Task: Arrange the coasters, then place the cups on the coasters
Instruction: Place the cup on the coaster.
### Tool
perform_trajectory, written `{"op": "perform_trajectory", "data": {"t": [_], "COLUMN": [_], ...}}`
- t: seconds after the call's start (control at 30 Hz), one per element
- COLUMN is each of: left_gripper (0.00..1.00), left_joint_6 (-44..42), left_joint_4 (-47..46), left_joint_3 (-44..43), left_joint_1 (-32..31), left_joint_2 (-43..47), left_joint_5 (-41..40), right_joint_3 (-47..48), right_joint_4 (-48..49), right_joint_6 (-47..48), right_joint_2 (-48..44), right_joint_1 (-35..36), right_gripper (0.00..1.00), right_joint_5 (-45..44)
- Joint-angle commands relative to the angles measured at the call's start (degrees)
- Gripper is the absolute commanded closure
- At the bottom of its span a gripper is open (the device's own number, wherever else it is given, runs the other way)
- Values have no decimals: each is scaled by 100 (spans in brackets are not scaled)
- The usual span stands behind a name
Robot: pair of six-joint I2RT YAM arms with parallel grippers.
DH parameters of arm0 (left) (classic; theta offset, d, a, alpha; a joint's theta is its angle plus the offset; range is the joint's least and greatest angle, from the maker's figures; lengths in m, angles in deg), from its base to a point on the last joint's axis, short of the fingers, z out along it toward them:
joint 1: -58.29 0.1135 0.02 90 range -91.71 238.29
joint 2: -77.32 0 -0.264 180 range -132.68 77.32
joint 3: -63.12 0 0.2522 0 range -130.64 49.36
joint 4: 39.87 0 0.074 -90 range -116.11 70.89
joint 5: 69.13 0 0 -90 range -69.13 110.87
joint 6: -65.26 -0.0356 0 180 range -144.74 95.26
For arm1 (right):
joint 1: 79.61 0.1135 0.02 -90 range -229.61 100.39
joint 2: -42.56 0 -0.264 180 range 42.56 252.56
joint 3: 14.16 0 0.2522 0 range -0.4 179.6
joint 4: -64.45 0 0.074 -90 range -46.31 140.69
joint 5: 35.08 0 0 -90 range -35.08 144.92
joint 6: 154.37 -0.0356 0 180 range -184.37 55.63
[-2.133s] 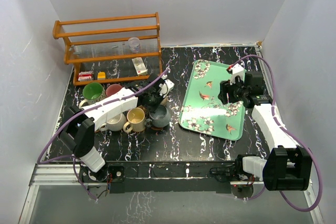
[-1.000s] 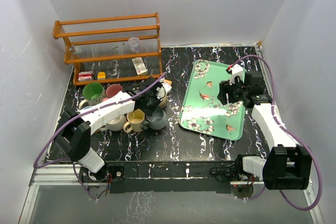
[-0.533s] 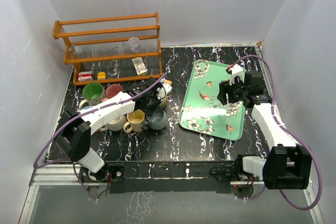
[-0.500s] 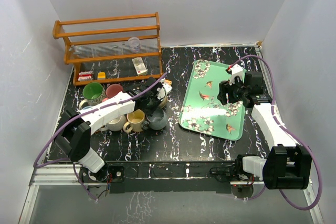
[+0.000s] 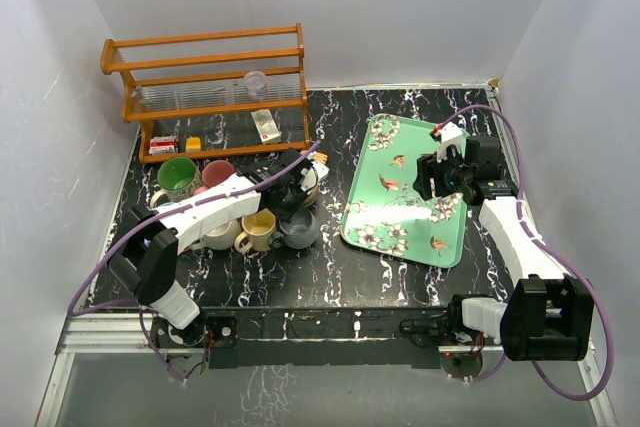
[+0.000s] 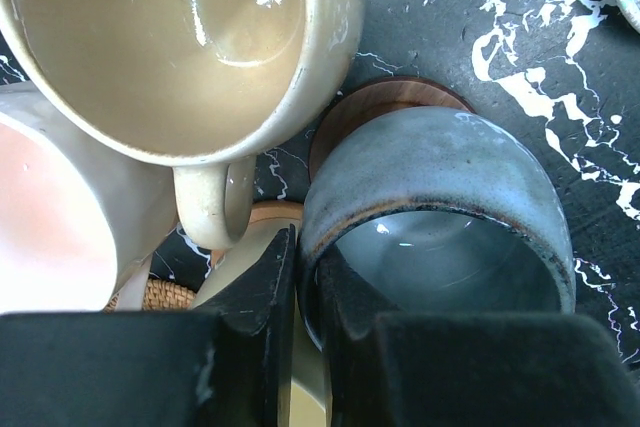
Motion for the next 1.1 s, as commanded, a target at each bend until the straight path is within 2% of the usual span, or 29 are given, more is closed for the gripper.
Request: {"op": "perform_trajectory", "data": {"t": [0.0, 0.5, 1.07], "left_gripper": [92, 86, 73], "left_joint_6": [-15, -10, -61], "left_joint_4": [-104, -112, -115], "left_joint_3": [-157, -166, -152], "left_joint_1": [-28, -37, -37], "left_joint_2": [68, 3, 215], "left_joint_5": [-28, 25, -36], "right_joint_3": [7, 6, 6], "right_joint_4": [142, 137, 130], "right_joint_6": [82, 108, 112], "right_joint_2": [-25, -53, -26], "right_joint_1": [-33, -33, -36], "right_gripper": [39, 38, 37], "right_joint_5": [105, 121, 114]}}
